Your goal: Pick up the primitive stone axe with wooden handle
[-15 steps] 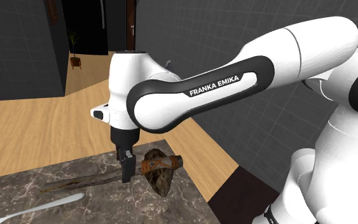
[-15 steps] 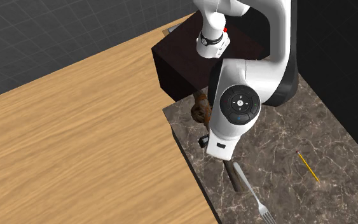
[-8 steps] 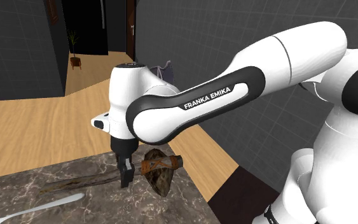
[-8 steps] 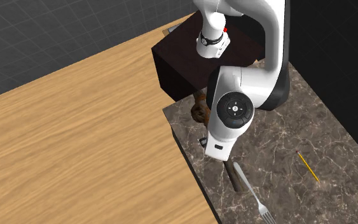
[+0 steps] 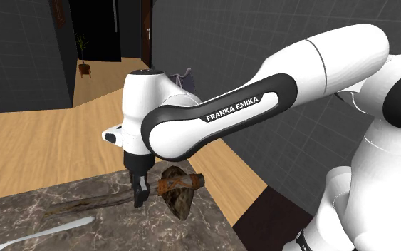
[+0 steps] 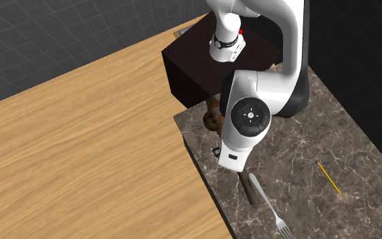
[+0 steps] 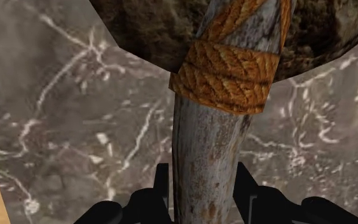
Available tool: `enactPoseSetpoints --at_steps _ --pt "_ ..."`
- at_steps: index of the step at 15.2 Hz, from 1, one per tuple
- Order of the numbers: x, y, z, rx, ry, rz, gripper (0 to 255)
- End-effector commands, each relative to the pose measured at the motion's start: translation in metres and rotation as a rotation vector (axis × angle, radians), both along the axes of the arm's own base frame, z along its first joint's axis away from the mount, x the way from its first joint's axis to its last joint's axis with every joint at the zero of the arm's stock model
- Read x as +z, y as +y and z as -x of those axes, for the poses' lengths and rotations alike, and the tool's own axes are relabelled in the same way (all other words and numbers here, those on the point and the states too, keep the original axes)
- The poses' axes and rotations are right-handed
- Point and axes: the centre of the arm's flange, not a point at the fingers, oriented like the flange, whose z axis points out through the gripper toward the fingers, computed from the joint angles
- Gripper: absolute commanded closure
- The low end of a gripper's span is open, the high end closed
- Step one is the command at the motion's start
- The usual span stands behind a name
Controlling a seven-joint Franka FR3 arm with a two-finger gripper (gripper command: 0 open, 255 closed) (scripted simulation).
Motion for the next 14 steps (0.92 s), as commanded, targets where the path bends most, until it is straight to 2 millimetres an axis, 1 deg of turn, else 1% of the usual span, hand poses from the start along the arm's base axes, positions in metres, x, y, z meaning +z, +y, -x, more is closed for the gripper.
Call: enactPoseSetpoints --at_steps 1,14 --pt "-0.003 0.0 0.002 0.003 0.007 0.003 255" --pt "0.065 0.0 0.002 0.003 0.007 0.003 255"
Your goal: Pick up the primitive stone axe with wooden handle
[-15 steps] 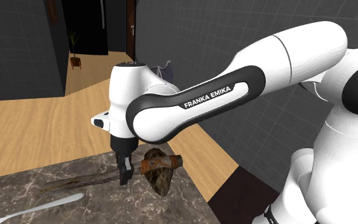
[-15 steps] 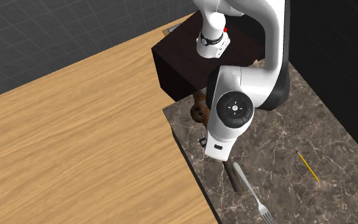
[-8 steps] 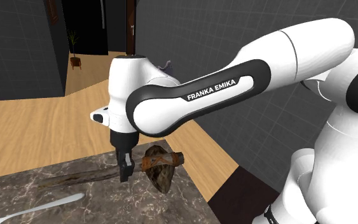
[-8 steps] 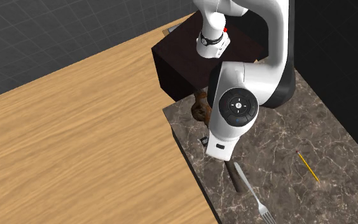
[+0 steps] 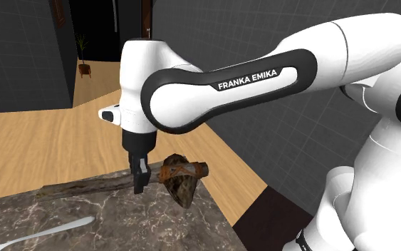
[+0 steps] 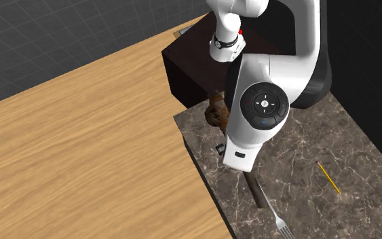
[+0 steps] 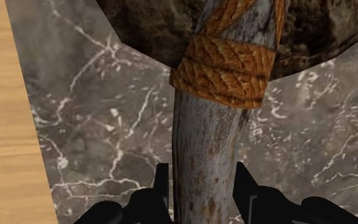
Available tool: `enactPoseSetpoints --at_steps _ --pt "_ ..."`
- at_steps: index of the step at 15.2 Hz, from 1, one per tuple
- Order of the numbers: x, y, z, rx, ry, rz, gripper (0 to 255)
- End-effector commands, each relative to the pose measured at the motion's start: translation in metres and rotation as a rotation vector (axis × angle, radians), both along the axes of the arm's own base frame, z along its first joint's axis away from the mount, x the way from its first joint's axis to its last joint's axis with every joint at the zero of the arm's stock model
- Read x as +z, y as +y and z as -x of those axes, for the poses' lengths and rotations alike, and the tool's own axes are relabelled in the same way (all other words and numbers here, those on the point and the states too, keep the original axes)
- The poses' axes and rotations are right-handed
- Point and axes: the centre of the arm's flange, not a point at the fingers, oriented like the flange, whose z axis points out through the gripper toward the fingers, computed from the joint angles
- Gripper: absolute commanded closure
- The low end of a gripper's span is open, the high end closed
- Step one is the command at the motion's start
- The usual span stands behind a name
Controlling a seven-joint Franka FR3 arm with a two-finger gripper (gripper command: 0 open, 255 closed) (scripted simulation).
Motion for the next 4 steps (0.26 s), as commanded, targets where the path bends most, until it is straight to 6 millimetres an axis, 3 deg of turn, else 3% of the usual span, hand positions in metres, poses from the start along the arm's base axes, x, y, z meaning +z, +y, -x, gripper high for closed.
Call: enactPoseSetpoints --at_steps 1,4 --pt "0.012 -0.0009 0.0003 0.0 0.0 0.0 255" --pt "0.0181 -0.0009 0.0003 0.0 0.0 0.0 255"
